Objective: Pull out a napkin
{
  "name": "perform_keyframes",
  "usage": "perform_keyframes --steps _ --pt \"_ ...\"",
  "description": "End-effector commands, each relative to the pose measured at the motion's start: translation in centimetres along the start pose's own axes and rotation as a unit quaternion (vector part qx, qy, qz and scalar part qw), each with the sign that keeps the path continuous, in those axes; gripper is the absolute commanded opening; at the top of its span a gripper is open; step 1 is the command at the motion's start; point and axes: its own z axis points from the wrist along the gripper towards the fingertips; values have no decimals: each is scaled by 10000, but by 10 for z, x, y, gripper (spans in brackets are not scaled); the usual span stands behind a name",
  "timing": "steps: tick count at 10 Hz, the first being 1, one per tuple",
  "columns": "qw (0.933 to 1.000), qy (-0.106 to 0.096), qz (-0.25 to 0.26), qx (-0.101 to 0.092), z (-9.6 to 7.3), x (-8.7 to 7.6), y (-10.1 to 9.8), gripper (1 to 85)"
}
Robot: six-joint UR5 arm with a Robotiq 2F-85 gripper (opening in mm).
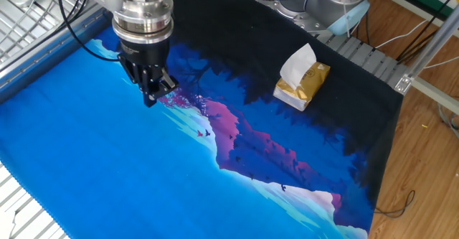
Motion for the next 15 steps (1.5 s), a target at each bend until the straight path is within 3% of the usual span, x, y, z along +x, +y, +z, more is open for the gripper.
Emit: perform_keyframes --steps 1,6,8,10,12,13,15 --pt "9998 12 -56 -211 -2 0 10 10" --pt "9995 -255 112 -171 -2 -14 7 10" --pt "9997 -172 69 -154 -1 -8 8 10" --pt "9999 -34 63 -129 4 16 22 10" --pt "9996 29 209 -166 11 48 57 10" --pt "9993 116 266 -215 18 68 77 10" --pt "9981 529 184 -252 34 125 112 10"
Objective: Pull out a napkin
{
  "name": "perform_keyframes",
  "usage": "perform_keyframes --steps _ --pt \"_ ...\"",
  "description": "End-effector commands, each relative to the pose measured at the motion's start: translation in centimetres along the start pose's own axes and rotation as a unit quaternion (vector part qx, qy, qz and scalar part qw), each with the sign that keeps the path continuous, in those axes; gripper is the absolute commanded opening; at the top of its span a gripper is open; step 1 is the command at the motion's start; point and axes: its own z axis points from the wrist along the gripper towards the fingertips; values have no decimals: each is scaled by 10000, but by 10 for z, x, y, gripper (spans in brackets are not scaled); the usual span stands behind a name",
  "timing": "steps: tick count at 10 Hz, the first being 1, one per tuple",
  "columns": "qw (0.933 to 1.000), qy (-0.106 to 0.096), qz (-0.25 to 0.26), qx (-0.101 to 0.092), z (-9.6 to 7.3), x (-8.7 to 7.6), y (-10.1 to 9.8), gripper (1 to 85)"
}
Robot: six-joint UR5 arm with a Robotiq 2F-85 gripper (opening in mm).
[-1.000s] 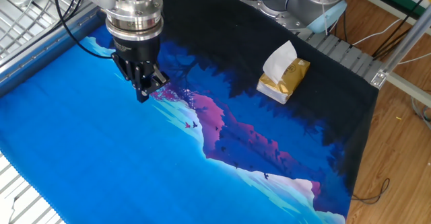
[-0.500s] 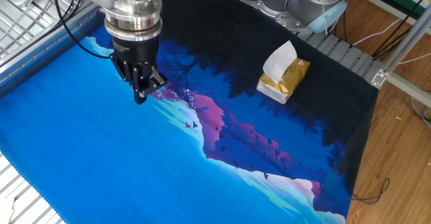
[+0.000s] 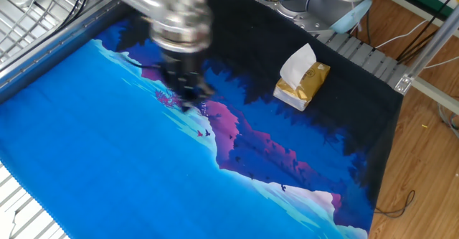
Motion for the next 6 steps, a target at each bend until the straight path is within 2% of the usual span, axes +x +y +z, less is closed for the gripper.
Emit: perform_keyframes --steps 1,2,3,4,6 --pt "9989 472 4 -67 24 79 47 10" --pt "9984 563 0 -33 27 95 50 10" --pt "9978 643 -73 118 24 99 45 10" --pt "9991 416 51 -21 26 84 51 10" --pt "9994 327 -31 -89 26 80 54 10"
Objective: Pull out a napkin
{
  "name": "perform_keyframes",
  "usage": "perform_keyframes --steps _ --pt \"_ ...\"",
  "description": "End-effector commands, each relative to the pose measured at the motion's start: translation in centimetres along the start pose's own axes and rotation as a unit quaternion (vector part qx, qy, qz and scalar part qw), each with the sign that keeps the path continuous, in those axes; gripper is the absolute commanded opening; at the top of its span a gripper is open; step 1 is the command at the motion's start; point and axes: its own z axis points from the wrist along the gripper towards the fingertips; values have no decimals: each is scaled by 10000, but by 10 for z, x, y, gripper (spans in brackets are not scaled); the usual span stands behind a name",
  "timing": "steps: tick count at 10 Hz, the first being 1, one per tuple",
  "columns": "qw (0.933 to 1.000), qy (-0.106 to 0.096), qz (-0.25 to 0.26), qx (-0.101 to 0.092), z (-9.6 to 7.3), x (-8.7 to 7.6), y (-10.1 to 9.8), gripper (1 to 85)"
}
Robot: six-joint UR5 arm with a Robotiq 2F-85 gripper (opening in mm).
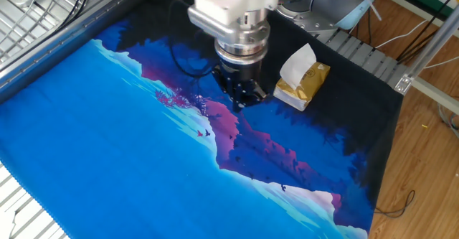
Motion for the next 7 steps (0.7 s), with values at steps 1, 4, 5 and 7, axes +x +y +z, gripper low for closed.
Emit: perform_keyframes --steps 1,4,5,7 --pt "9993 -38 -299 -232 2 5 17 10" --pt "9984 -26 -520 -239 2 6 17 10" --pt "9984 -14 -560 -34 3 6 7 10" --pt "9982 167 -563 153 2 18 -3 10"
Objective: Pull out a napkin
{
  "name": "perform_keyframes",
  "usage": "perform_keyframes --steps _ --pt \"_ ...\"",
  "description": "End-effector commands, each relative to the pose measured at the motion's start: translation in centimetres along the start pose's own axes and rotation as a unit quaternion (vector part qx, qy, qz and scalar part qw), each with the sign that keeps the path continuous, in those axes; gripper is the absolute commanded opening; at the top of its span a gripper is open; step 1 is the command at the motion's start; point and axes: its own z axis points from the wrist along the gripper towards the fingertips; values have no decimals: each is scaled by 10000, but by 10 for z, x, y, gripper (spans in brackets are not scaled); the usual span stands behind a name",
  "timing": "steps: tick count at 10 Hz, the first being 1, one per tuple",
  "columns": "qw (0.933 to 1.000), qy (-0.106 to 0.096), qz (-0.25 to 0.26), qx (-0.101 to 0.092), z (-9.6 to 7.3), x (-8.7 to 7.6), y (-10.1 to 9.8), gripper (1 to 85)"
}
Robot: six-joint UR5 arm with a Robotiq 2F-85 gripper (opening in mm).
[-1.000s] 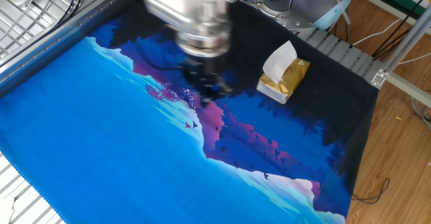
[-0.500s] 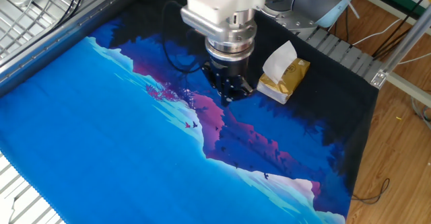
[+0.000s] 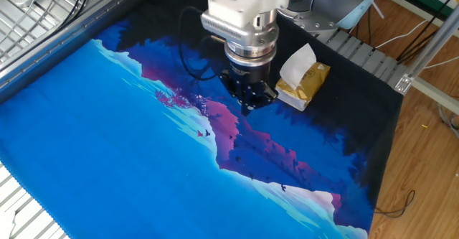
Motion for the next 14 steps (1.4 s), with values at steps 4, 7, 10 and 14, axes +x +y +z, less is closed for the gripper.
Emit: perform_keyframes --steps 4,7,10,14 --pt "9981 229 -380 428 -1 71 -24 10" --pt "9987 482 -131 89 -9 113 -12 10" --pt "9975 546 -348 -290 10 148 -18 10" --pt "9978 619 -169 -194 10 158 -30 50"
